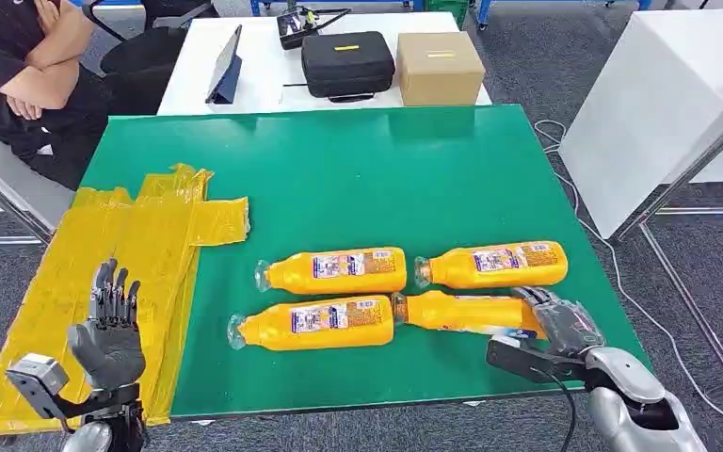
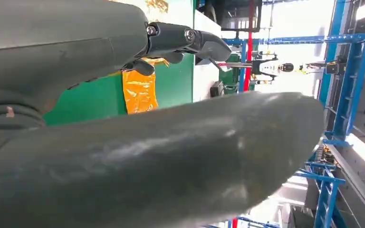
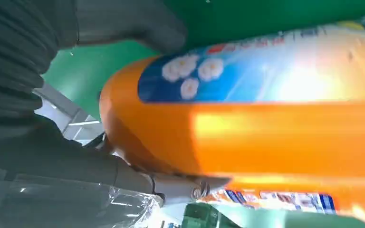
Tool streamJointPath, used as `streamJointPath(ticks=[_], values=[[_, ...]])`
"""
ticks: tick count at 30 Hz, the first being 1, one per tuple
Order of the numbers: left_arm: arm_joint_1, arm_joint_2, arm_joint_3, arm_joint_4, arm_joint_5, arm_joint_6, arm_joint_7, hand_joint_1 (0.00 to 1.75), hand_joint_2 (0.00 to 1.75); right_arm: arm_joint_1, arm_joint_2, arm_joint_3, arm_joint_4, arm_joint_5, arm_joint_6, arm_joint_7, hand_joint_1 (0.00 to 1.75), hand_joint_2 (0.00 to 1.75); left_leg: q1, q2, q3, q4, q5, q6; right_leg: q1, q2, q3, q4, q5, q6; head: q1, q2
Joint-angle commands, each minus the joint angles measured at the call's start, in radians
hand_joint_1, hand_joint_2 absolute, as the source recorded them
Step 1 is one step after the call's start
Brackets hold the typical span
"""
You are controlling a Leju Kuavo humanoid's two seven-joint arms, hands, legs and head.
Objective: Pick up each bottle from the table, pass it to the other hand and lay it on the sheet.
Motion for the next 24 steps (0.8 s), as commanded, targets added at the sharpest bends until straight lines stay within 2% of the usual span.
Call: streamJointPath(ticks=[1, 14, 15, 16, 24], values=[[-0.033, 0.007, 0.005, 0.032, 0.012, -0.004, 0.002, 0.00, 0.00, 0.031, 0.006, 0.060, 0.117, 0.007, 0.024, 0.026, 0.00, 1.75, 0.002, -0.003, 0.002, -0.001, 0.000, -0.002, 0.002, -0.004, 0.000, -0.003, 0.000, 0.000, 0.000, 0.000], [-0.053, 0.006, 0.011, 0.040, 0.038, -0.011, 0.007, 0.00, 0.00, 0.020, -0.047, 0.097, 0.148, -0.037, 0.073, 0.047, 0.00, 1.75, 0.001, -0.004, 0.005, -0.002, -0.001, -0.002, 0.001, -0.004, 0.001, -0.004, -0.001, 0.000, 0.001, 0.000], [-0.051, 0.004, 0.014, 0.038, 0.043, -0.011, 0.006, 0.00, 0.00, 0.023, -0.052, 0.106, 0.141, -0.043, 0.079, 0.047, 1.52, 1.75, 0.001, -0.004, 0.005, -0.001, -0.002, -0.001, 0.001, -0.004, 0.001, -0.003, -0.001, 0.000, 0.000, 0.000], [-0.048, 0.003, 0.016, 0.033, 0.047, -0.010, 0.006, 0.00, 0.00, 0.025, -0.059, 0.114, 0.139, -0.050, 0.088, 0.047, 1.75, 1.75, 0.002, -0.004, 0.005, -0.002, -0.002, -0.002, 0.001, -0.004, 0.001, -0.004, -0.001, -0.001, 0.000, 0.000], [-0.017, -0.007, 0.036, -0.008, 0.075, 0.000, 0.011, 0.00, 0.00, -0.016, -0.076, 0.169, 0.199, -0.059, 0.122, 0.053, 1.75, 1.75, 0.002, -0.003, 0.006, -0.002, -0.002, -0.002, 0.002, -0.003, 0.002, -0.005, 0.000, 0.000, 0.000, 0.000]])
